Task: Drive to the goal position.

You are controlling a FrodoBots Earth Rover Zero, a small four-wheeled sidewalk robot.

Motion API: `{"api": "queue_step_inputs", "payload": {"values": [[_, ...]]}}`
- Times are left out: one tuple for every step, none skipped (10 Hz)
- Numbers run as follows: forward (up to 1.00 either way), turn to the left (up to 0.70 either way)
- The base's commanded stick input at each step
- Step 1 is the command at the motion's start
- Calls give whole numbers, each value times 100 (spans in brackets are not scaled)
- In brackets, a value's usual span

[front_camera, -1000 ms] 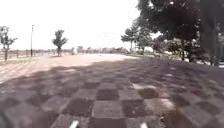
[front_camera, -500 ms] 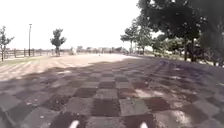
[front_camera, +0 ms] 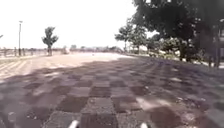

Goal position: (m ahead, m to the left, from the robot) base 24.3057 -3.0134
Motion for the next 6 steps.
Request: {"api": "queue_step_inputs", "payload": {"values": [[70, 0], [70, 0], [70, -1], [70, -4], [70, -6], [70, -8]]}}
